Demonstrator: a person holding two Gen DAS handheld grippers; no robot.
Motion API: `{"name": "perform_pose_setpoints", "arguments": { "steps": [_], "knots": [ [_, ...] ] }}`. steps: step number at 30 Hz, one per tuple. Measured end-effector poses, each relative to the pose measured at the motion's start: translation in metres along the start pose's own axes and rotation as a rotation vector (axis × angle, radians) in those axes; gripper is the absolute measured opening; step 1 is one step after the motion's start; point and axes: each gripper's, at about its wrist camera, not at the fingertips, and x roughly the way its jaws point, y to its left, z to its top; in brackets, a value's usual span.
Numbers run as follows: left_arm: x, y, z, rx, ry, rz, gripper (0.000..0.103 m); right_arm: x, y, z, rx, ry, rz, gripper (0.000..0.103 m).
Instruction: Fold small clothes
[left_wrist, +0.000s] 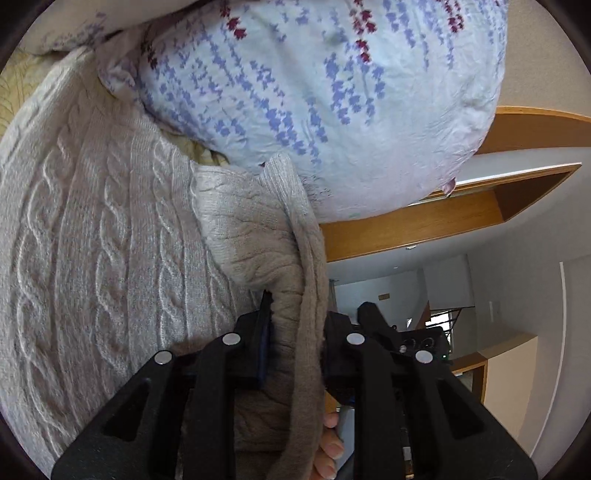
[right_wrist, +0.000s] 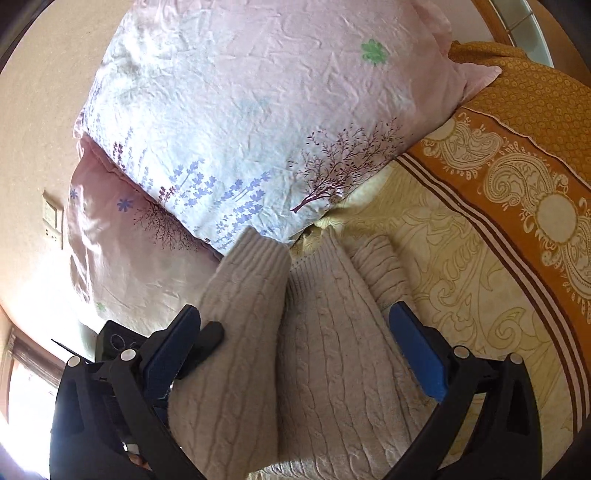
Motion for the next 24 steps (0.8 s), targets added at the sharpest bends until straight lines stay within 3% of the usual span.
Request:
{"name": "perform_pose_setpoints", "arguments": {
  "steps": [2, 6, 8, 10, 13, 16, 19, 22, 24],
  "knots": [
    [0.005, 0.003, 0.001, -0.023, 0.0, -0.023, 0.03, -0.002, -0.008, 0.002, 0.026, 0.003, 0.008, 0.102],
    [-0.014, -0.002, 0.005, -0.065, -0.002, -0.193, 0.059, -0.001, -0.02, 0.005, 0.067, 0.03, 0.059, 0.102],
    [-0.033, -0.008, 0.003, -0.022, -0.018, -0.176, 0.066, 0.0, -0.024, 0.005, 0.073, 0.044, 0.085, 0.102],
    [-0.052, -0.016, -0.005, 0.076, -0.023, -0.083, 0.068, 0.0, -0.025, 0.006, 0.064, 0.045, 0.084, 0.098],
    [-0.08, -0.028, -0.028, 0.291, -0.059, 0.13, 0.07, -0.002, -0.027, 0.006, 0.054, 0.042, 0.093, 0.091],
    [-0.1, -0.033, -0.062, 0.505, -0.106, 0.303, 0.074, -0.005, -0.026, 0.006, 0.029, 0.028, 0.083, 0.077],
    [-0.117, -0.021, -0.082, 0.6, -0.125, 0.368, 0.077, 0.001, -0.026, 0.006, 0.001, 0.049, 0.061, 0.069],
    [-0.109, -0.017, -0.082, 0.641, -0.123, 0.434, 0.079, 0.016, -0.024, 0.002, -0.018, 0.088, 0.032, 0.063],
    [-0.105, -0.018, -0.083, 0.669, -0.135, 0.472, 0.09, 0.022, -0.022, 0.001, -0.039, 0.093, 0.011, 0.061]
  ]
}}
